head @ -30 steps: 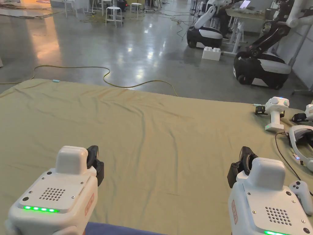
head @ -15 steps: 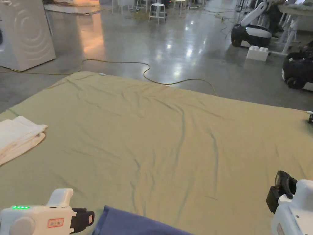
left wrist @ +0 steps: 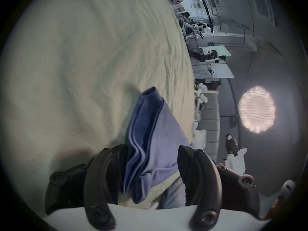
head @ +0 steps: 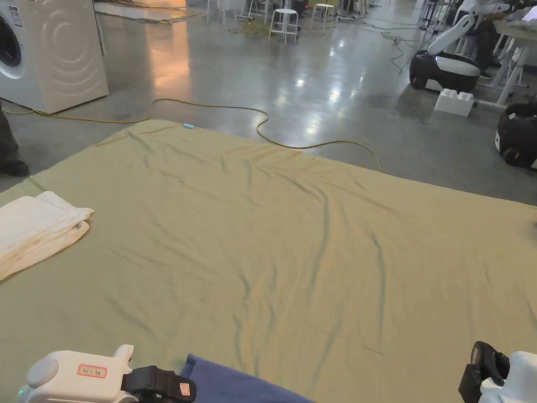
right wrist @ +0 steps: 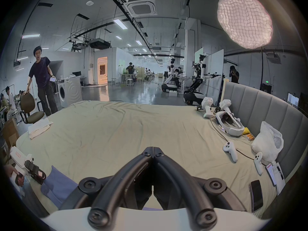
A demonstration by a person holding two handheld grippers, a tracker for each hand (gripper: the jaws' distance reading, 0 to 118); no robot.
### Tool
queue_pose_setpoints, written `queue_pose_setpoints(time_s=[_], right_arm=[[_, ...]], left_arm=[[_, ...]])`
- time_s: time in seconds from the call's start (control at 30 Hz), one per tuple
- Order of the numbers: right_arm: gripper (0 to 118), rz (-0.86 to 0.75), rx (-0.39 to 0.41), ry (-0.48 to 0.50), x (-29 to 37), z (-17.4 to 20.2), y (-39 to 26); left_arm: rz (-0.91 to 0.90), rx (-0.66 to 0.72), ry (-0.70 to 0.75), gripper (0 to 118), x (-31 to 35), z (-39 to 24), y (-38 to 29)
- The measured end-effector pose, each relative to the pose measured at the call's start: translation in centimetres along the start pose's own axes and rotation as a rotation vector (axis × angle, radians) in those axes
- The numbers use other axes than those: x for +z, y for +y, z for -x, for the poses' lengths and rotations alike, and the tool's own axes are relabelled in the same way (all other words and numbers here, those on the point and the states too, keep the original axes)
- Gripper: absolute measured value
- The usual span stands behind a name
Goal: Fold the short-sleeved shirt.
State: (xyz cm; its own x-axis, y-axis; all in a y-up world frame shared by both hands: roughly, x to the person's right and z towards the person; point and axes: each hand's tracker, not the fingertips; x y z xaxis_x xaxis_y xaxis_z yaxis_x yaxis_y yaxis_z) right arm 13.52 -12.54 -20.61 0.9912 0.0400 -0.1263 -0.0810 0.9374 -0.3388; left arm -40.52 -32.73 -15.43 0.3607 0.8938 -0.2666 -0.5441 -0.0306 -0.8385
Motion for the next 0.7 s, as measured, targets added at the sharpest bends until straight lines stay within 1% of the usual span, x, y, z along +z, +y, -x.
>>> queue_pose_setpoints(time_s=[0.03, 0.07, 0.17, 0.2, 0.27, 0.3, 0.33, 0.4, 0.5, 0.57, 0.7], right_arm=[[0, 0.006, -0.001, -0.001, 0.0, 0.0, -0.1], [0, 0.01, 0.0, -0.001, 0.0, 0.0, -0.1], [0, 0.02, 0.004, -0.002, -0.1, 0.0, -0.3], [0, 0.023, 0.005, -0.002, -0.1, 0.0, -0.4], [0, 0.032, 0.006, 0.004, -0.2, 0.1, -0.5], [0, 0.037, 0.007, 0.007, -0.3, 0.1, -0.5], [0, 0.041, 0.009, 0.01, -0.3, 0.2, -0.6], [0, 0.045, 0.014, 0.015, -0.2, 0.4, -0.6], [0, 0.054, 0.024, 0.021, -0.4, 0.4, -0.8], [0, 0.06, 0.024, 0.021, -0.5, 0.4, -0.9], [0, 0.064, 0.006, 0.022, -0.7, 0.3, -0.9]], left_arm=[[0.028, -0.016, -0.008, 65, -0.5, -0.1, 0.0], [0.034, -0.05, 0.013, 65, -0.8, -0.3, 0.0], [0.032, -0.077, 0.022, 56, -1.6, -1.2, -0.4], [0.029, -0.089, 0.029, 56, -2.0, -1.4, -0.5], [0.017, -0.147, 0.15, 21, -3.0, -1.5, -0.7], [0.001, -0.156, 0.202, 16, -3.2, -1.5, -1.0], [-0.015, -0.146, 0.14, 12, -3.3, -1.6, -1.1], [-0.054, -0.131, 0.151, 9, -3.1, -2.3, -1.6], [-0.102, -0.186, 0.195, 8, -2.0, -3.6, -2.3], [-0.112, -0.195, 0.169, 8, -0.9, -4.7, -2.4], [-0.187, -0.311, 0.23, 8, 1.9, -8.1, -2.9]])
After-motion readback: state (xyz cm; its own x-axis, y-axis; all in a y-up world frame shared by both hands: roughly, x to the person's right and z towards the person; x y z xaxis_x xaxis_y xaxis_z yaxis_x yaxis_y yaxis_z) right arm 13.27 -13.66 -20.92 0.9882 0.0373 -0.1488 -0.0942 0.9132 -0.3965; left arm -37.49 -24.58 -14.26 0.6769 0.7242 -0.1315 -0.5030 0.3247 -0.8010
